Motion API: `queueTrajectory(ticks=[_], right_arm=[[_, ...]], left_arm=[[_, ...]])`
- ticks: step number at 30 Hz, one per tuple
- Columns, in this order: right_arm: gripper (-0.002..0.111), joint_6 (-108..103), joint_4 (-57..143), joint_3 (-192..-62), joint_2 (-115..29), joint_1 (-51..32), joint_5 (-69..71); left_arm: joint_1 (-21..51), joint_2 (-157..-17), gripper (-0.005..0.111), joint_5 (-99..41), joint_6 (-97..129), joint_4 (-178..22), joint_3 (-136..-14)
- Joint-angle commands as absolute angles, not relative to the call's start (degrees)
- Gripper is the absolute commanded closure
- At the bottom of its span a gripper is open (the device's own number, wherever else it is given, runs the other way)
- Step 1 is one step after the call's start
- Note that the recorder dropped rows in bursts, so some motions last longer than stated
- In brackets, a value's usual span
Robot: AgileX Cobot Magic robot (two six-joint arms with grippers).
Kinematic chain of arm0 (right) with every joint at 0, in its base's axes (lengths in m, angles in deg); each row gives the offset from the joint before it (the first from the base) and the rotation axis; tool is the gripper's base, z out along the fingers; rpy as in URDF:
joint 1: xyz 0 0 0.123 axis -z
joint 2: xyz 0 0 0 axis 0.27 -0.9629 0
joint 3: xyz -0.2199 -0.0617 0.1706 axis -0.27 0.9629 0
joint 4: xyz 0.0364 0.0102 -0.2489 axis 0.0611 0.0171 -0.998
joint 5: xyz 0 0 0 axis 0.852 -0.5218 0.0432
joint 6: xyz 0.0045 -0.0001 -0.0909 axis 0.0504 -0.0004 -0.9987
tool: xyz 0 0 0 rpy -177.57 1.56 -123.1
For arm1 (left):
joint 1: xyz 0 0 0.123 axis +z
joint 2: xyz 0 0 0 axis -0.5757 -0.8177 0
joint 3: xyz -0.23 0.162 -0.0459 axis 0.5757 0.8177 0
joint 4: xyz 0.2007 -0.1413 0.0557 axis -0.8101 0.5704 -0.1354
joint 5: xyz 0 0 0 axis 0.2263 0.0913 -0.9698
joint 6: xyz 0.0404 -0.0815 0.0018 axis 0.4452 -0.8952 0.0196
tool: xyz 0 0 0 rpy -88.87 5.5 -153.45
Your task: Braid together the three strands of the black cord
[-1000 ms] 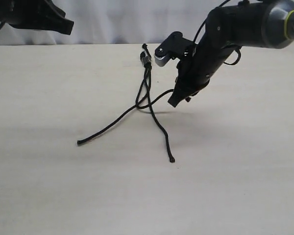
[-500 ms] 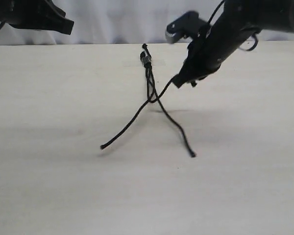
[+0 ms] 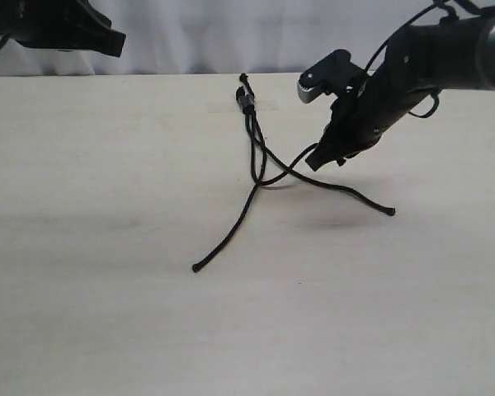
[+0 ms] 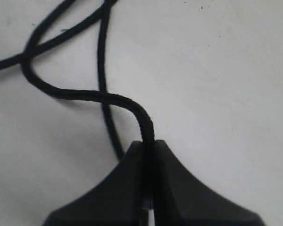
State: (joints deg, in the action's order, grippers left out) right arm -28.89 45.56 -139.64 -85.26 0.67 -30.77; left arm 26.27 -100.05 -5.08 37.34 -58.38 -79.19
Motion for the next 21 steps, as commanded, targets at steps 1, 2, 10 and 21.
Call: queueTrajectory(ticks=[1, 2, 10, 21], right_arm=[[0.104, -29.5, 39.0, -139.6, -89.3, 1.6, -22.9], [0.104, -29.3, 39.0, -139.6, -90.4, 1.9, -21.8], [0.104, -29.3, 40.0, -139.6, -94.8, 3.7, -28.2], [0.104, -54.5, 61.7, -139.6, -94.5, -6.0, -46.1]], left_arm=[[26.3, -99.9, 0.107, -5.3, 37.3, -58.0, -78.9], [26.3, -99.9, 0.107, -5.3, 37.3, -58.0, -78.9], [26.3, -99.9, 0.107, -5.4, 37.3, -58.0, -78.9], [26.3, -99.9, 0.107, -4.7, 37.3, -57.6, -78.9]])
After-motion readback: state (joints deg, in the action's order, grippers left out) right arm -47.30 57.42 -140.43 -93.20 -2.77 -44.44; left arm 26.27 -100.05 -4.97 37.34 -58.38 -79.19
